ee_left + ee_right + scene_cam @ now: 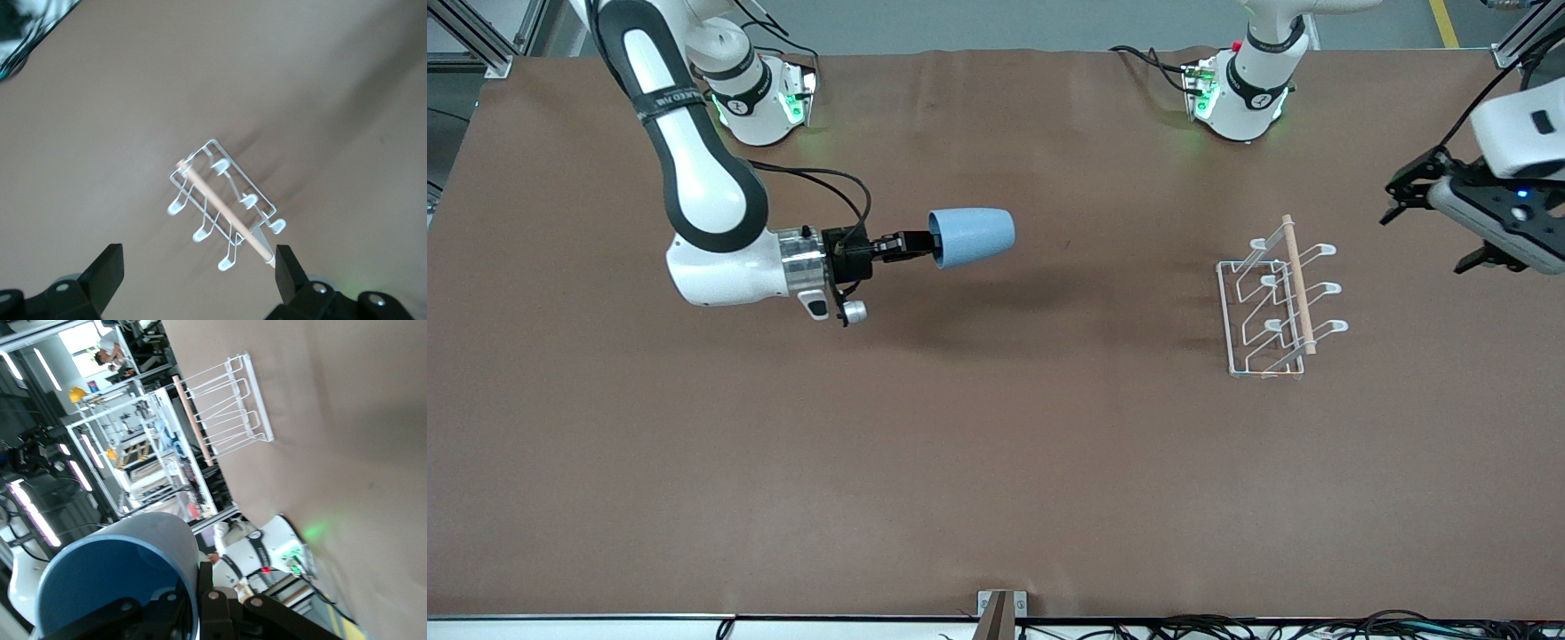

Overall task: Hang cup on cup holder
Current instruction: 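Hold the cup out while the left gripper reaches and grasps it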

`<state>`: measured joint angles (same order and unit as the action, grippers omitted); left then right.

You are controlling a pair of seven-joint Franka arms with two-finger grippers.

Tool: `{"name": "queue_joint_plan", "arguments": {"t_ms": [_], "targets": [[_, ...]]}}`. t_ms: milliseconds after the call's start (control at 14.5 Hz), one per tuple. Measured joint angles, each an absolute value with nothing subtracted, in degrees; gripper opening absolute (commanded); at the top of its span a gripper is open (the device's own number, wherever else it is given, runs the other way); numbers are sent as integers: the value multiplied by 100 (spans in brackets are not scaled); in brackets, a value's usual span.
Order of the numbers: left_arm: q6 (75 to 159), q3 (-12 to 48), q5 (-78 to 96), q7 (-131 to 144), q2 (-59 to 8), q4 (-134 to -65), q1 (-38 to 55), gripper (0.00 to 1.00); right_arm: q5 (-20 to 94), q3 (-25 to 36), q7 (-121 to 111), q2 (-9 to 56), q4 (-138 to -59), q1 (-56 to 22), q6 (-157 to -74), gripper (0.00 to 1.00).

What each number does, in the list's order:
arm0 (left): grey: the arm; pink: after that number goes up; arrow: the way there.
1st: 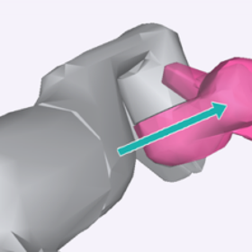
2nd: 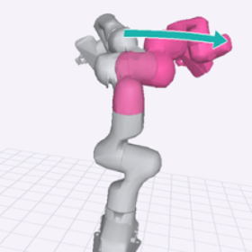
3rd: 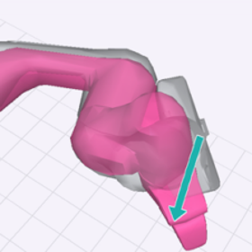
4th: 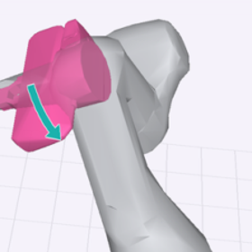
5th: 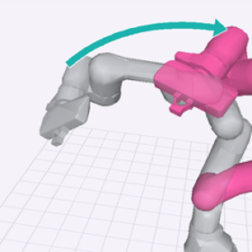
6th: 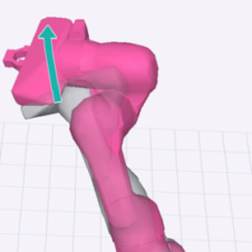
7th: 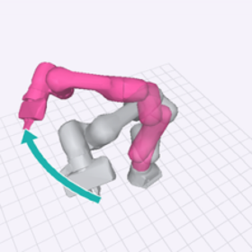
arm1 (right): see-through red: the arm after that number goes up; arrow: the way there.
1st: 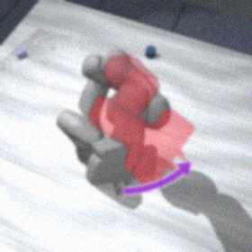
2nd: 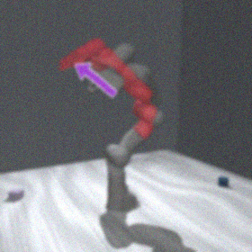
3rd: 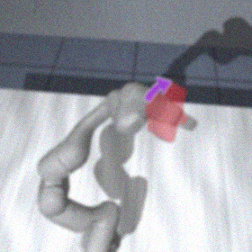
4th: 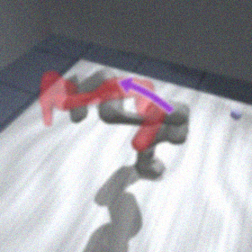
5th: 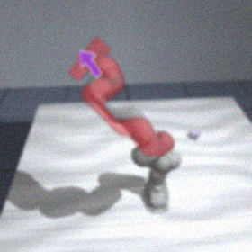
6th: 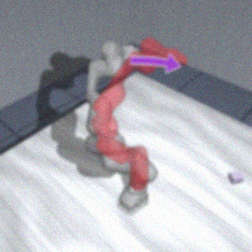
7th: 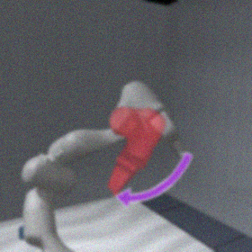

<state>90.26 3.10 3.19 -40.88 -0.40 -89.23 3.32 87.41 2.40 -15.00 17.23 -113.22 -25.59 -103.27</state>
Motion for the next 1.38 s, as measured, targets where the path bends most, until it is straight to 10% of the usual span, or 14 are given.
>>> {"name": "queue_joint_plan", "arguments": {"t_ms": [759, 1379], "targets": [[9201, 2497, 1494, -4487, -920, -8951, 615, 100, 8906, 244, -1511, 1993, -11319, -2846, -10352, 0], [10408, 2627, 1581, -4023, -1753, -8938, 1607, 100, 8909, 254, -1511, 1993, -11315, -2851, -10353, 0]]}}
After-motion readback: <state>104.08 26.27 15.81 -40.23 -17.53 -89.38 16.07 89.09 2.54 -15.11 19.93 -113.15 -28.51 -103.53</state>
